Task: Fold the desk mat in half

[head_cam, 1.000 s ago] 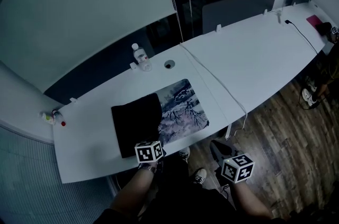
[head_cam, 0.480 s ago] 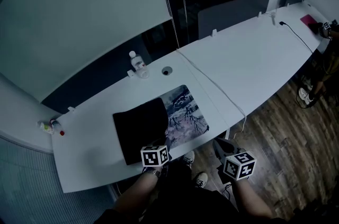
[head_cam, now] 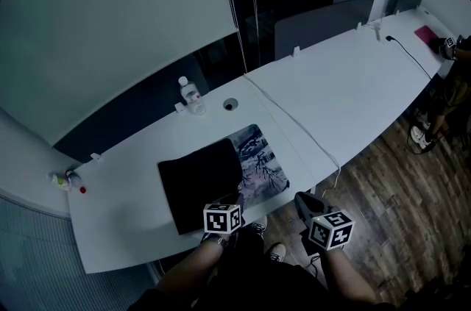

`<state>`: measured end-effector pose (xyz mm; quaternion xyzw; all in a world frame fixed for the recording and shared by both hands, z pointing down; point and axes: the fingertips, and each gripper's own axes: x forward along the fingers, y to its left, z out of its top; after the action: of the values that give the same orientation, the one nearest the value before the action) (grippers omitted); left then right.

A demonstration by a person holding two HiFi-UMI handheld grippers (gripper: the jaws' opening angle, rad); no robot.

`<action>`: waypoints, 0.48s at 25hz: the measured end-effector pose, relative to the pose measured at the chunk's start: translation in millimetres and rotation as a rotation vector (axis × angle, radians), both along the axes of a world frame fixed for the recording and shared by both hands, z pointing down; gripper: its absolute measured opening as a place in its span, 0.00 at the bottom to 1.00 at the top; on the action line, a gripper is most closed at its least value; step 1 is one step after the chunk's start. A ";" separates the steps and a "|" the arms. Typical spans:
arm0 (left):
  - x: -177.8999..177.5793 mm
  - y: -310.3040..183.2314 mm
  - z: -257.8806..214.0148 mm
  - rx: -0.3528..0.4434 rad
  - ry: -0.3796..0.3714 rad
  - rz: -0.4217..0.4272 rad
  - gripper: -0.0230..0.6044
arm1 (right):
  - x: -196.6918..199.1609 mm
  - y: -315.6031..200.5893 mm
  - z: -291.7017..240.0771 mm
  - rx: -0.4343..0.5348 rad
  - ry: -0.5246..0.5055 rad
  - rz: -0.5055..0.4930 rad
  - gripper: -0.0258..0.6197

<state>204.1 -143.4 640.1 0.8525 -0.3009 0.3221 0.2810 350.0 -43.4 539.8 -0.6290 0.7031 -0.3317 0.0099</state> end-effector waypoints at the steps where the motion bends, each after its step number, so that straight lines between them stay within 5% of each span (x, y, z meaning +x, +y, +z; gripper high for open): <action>1: 3.1 -0.2 -0.7 0.000 0.000 0.008 0.10 | 0.9 0.0 0.5 -0.002 -0.001 0.002 0.08; 12: 33.4 -3.6 8.3 -0.026 0.017 0.065 0.10 | 16.9 2.4 2.9 -0.029 0.029 0.044 0.08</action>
<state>237.4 -147.0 648.3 0.8608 -0.2666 0.3276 0.2840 366.9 -41.1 542.8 -0.6490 0.6844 -0.3322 -0.0023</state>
